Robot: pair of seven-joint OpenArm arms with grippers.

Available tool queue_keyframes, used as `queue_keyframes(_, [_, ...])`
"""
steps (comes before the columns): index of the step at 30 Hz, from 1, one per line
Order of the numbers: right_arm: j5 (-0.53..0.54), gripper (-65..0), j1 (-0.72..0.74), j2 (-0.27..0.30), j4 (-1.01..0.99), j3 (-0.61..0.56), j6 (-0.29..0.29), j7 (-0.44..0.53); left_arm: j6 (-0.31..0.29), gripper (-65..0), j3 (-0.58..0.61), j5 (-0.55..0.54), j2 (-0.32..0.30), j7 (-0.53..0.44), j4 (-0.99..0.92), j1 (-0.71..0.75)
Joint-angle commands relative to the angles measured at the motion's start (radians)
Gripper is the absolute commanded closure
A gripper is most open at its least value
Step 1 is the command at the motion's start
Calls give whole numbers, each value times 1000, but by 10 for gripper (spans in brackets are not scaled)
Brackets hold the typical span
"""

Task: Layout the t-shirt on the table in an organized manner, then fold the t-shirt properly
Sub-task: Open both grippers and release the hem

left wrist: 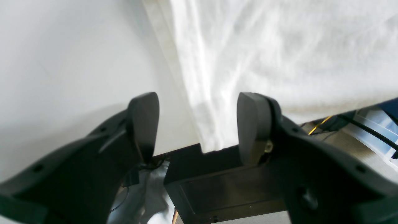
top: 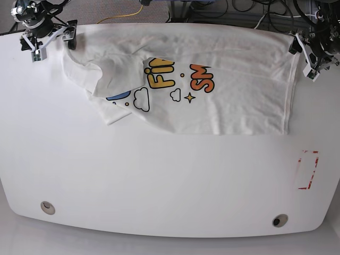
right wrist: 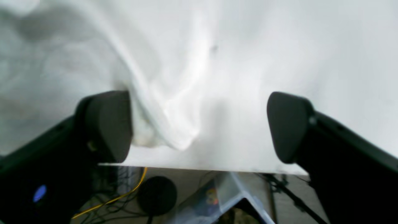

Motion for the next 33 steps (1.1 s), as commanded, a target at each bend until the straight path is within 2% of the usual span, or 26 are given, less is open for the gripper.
queue_keyframes(1, [22,-650,6,10,65,24,15,-34,-1,-376,-23,-4,-21,-9,28,-1])
queue_keyframes(9, [22,-650,87,19,128,71,15,-128,-1,-378,-75,-5,-21,27,107,-28])
queue_keyframes(12, [19,-650,137,61,128,53,15,-140,-1,-378,-88,-5,-21,71,115,-81])
queue_keyframes(16, [22,-650,202,99,126,34,15,-211,-1,-378,-89,-5,-23,113,117,-143])
queue_keyframes(20, [17,-650,296,118,106,24,15,-243,-1,-378,-89,-5,-43,122,117,-199])
queue_keyframes(27, [16,-650,465,151,-3,-147,15,-245,-1,-376,-88,-5,-44,126,117,-279])
queue_keyframes(33, [16,-650,577,134,-129,-280,15,-243,-1,-376,-86,-5,-44,126,115,-331])
